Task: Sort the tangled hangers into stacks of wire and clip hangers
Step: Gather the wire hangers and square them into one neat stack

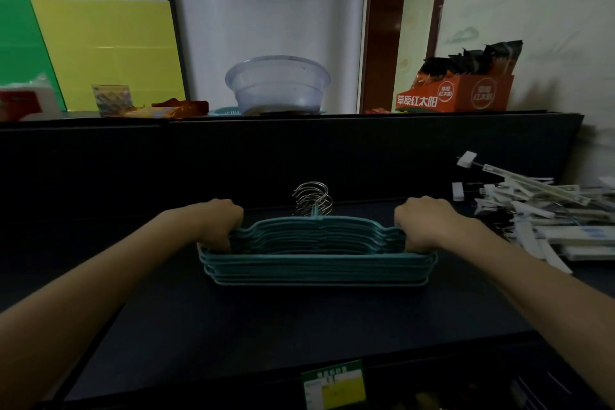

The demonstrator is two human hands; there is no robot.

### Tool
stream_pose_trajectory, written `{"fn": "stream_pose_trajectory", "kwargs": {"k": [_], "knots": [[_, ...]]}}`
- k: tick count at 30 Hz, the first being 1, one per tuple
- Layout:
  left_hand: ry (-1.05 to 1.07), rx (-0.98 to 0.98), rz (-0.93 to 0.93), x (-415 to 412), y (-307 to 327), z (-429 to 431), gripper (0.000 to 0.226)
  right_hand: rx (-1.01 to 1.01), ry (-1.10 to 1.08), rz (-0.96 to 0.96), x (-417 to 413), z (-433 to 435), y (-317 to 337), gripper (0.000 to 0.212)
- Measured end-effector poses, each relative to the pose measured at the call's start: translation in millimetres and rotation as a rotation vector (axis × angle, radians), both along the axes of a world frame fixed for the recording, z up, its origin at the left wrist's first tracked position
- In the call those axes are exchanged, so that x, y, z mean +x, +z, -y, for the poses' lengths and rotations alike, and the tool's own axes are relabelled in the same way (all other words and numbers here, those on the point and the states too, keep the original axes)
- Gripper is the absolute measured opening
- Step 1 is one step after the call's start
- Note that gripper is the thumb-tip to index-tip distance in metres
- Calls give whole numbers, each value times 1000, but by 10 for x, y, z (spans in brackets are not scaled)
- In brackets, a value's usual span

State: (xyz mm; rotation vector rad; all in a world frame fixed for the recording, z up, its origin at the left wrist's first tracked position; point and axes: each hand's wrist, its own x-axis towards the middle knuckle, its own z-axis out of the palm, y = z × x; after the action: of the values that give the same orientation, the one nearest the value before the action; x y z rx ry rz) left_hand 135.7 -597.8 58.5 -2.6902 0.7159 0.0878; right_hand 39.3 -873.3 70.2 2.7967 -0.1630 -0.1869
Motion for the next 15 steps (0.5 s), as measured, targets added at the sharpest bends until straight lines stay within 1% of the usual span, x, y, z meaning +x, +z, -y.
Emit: {"fn": "stream_pose_trajectory", "kwargs": {"k": [1,2,4,6,8,12,15], "knots": [[9,-7,-11,15,-3,11,19,7,-5,-19,10,9,-1,31],[6,-25,-22,9,1,23,12,27,-10,-46,22,16,0,27],[24,-55,-60,2,-13,47,30,112,-26,-99,54,37,-13,14],[19,-102,-81,13,-44,52,34,193,-46,-118,75,57,-35,10],[16,-140,-98,22,-44,31,31,220,-59,-124,90,74,-49,13],[3,-243,-206,58,-16,-50,21,199,-63,-116,100,59,-50,21],[-37,-247,-182,62,-32,-57,18,175,-57,-94,87,44,-46,23]]}}
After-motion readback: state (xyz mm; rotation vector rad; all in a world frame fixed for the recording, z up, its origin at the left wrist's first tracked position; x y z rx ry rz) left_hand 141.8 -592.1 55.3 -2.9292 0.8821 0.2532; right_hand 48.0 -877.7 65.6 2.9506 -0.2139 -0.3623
